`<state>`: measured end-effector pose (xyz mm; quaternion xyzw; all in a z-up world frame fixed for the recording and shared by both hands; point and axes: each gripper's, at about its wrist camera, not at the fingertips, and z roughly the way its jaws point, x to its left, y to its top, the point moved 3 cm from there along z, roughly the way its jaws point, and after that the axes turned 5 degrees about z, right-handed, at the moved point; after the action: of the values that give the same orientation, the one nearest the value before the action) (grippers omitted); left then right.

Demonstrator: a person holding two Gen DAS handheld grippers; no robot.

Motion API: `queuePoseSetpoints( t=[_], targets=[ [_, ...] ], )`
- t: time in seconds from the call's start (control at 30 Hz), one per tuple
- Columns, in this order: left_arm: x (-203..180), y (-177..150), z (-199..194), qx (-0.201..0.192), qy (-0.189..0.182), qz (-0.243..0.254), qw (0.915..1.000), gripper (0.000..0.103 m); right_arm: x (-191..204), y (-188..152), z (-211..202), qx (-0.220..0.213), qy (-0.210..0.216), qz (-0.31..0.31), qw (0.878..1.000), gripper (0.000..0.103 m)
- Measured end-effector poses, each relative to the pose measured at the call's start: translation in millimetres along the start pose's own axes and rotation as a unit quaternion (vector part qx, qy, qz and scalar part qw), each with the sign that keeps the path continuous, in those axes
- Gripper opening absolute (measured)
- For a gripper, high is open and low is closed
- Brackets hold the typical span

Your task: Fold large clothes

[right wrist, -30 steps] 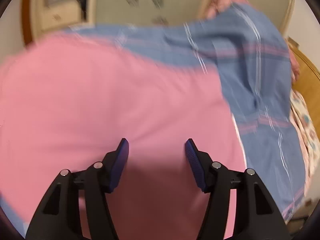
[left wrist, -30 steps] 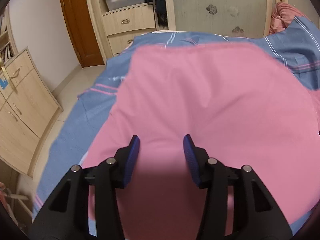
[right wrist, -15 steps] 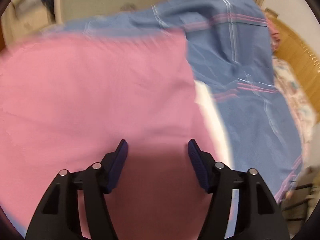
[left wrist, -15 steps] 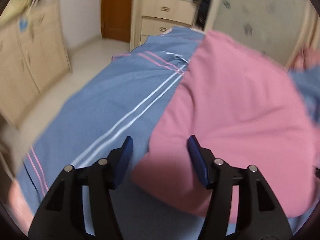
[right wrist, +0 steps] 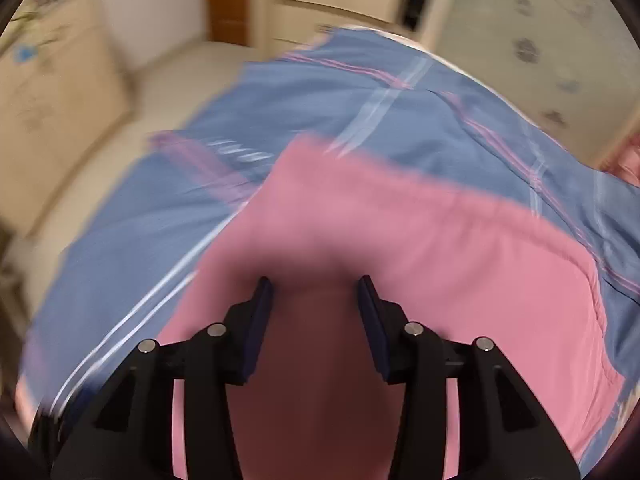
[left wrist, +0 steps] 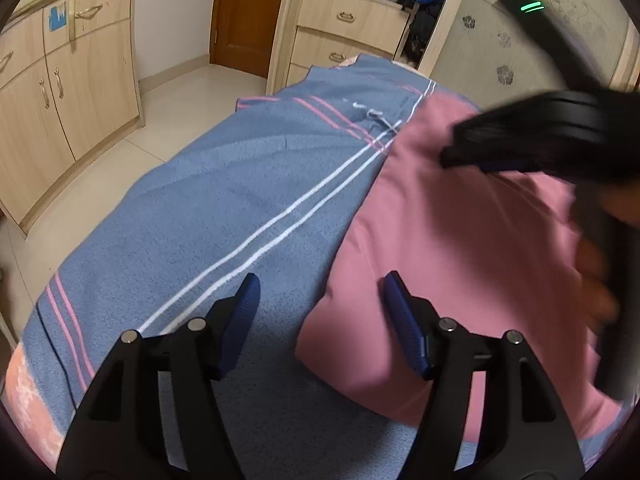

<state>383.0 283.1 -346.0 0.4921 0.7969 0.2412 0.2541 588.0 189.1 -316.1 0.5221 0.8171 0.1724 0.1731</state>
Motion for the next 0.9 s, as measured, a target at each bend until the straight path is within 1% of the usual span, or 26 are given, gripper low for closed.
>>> queuePoseSetpoints(
  t=[0.03,0.1,0.13,0.17,0.2,0.23,0.27,0.3,0.33,0.37,0.4,0.43,0.5,0.53,0.57,0.6,0.63,0.7,0.77,0.8,0.83,0.87,0.9],
  targets=[
    [-0.4,-0.4,1.7,0.002,0.002,0.002,1.0000,0.067,-5.0,6.9,10.0,-0.007,-0.009,0.020,1.000,0.042],
    [-3.5,0.6,0.9,0.000,0.010,0.015,0.9998,0.067,-24.5,16.2,18.3,-0.032,-0.012,0.049,0.998,0.040],
    [-5.1,2.8,1.0,-0.004,0.015,0.022,0.9996,0.067,-34.7,16.8,17.0,-0.041,0.004,0.067,0.997,0.033],
    [-5.7,5.3,-6.2,-0.017,0.029,0.030,0.9990,0.066,-46.0,12.5,7.7,-0.057,0.039,0.088,0.994,0.030],
    [-5.6,7.5,-14.8,-0.037,0.043,0.035,0.9978,0.064,-55.4,10.3,-3.9,-0.076,0.071,0.103,0.989,0.030],
    [-5.5,12.1,-30.1,-0.072,0.059,0.038,0.9949,0.063,-69.4,1.0,-25.0,-0.102,0.101,0.115,0.983,0.030],
    [-6.4,16.5,-46.7,-0.113,0.061,0.038,0.9910,0.063,-75.8,-4.4,-37.3,-0.116,0.107,0.119,0.980,0.030],
    [-8.8,18.2,-61.4,-0.146,0.047,0.036,0.9875,0.064,-91.3,-16.1,-58.0,-0.138,0.100,0.124,0.978,0.031],
    [-13.4,17.6,-71.6,-0.165,0.027,0.035,0.9852,0.064,-107.2,-26.5,-73.5,-0.153,0.078,0.134,0.976,0.031],
    [-19.2,16.6,-76.0,-0.170,0.009,0.040,0.9845,0.064,-120.1,-33.9,-83.4,-0.161,0.059,0.145,0.975,0.031],
    [-29.3,14.6,-76.7,-0.168,-0.008,0.053,0.9844,0.065,-140.1,-44.0,-90.5,-0.162,0.025,0.162,0.973,0.031],
    [-40.4,11.9,-74.5,-0.162,-0.017,0.070,0.9843,0.065,-155.1,-50.5,-88.6,-0.149,0.004,0.174,0.973,0.032],
    [-67.3,3.7,-64.6,-0.141,-0.027,0.112,0.9833,0.065,-174.9,-57.4,-62.0,-0.095,-0.001,0.183,0.979,0.032],
    [-81.5,-1.5,-58.3,-0.125,-0.037,0.134,0.9823,0.065,-180.2,-59.9,-45.1,-0.069,0.000,0.183,0.981,0.036],
    [-93.8,-6.9,-53.3,-0.110,-0.048,0.151,0.9811,0.065,-183.0,-62.1,-23.9,-0.045,0.000,0.175,0.983,0.036],
    [-101.6,-12.5,-51.7,-0.102,-0.051,0.162,0.9803,0.065,-182.7,-62.0,-9.8,-0.037,-0.009,0.167,0.985,0.037],
    [-109.4,-16.3,-48.8,-0.095,-0.047,0.174,0.9790,0.065,-182.4,-61.8,-2.1,-0.037,-0.017,0.166,0.985,0.039],
    [-116.2,-19.3,-47.0,-0.099,-0.030,0.195,0.9753,0.068,-179.8,-57.2,9.1,-0.037,-0.038,0.160,0.986,0.040],
    [-116.2,-19.2,-47.6,-0.106,-0.018,0.196,0.9746,0.071,-178.7,-53.5,11.5,-0.032,-0.043,0.153,0.987,0.042],
    [-113.3,-16.8,-46.7,-0.107,-0.021,0.190,0.9758,0.072,-179.2,-57.4,6.4,-0.035,-0.036,0.152,0.987,0.042],
    [-111.5,-15.4,-46.3,-0.106,-0.026,0.183,0.9770,0.072,-181.6,-57.9,-4.2,-0.043,-0.019,0.153,0.987,0.042],
    [-111.1,-16.8,-49.3,-0.106,-0.032,0.174,0.9784,0.073,-189.1,-65.4,-21.3,-0.059,-0.002,0.161,0.985,0.042],
    [-108.1,-15.5,-50.5,-0.106,-0.039,0.165,0.9799,0.074,-201.0,-79.6,-41.3,-0.081,-0.009,0.176,0.981,0.042]
  ],
)
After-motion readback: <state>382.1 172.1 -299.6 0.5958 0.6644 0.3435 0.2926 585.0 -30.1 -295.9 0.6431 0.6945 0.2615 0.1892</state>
